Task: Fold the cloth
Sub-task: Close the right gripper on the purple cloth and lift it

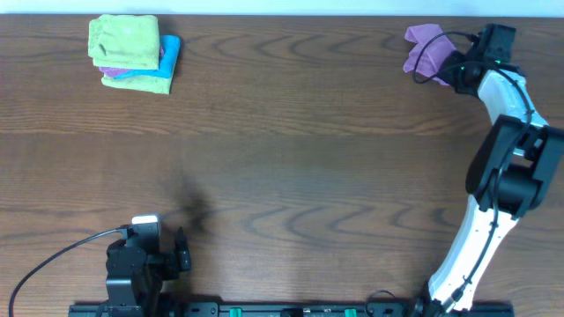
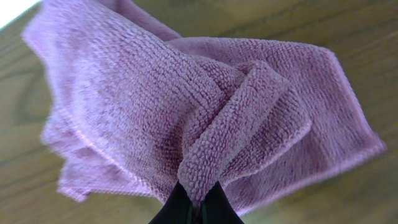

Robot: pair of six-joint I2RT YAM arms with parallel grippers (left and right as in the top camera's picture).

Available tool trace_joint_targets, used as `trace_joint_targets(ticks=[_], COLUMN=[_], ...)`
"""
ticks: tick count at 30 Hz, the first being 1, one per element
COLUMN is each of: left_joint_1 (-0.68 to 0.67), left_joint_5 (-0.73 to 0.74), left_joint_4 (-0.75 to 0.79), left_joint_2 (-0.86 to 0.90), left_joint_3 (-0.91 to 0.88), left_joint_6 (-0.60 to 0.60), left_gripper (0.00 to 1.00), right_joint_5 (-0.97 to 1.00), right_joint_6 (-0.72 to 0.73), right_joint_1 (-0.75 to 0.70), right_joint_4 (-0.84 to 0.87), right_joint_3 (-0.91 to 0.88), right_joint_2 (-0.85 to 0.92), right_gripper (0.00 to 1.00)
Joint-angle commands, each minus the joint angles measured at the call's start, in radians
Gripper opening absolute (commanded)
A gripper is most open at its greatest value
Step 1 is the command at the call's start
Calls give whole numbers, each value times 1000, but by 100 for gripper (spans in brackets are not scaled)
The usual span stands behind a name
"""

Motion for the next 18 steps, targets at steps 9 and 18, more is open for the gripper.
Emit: trace_joint_targets(ticks=[9, 18], left_joint_1=[5, 5], left_joint_5=[-4, -4], left_joint_4=[-31, -31], left_joint_2=[-6, -6], left_joint_3=[-34, -34], left_joint_6=[-8, -8], left_gripper=[95, 95], right_joint_5=[0, 0], right_joint_6=[-45, -45], right_joint_1=[42, 63], right_joint_4=[-75, -100], right_joint_3=[10, 10], right_joint_2=[-180, -183], right_gripper=[2, 2])
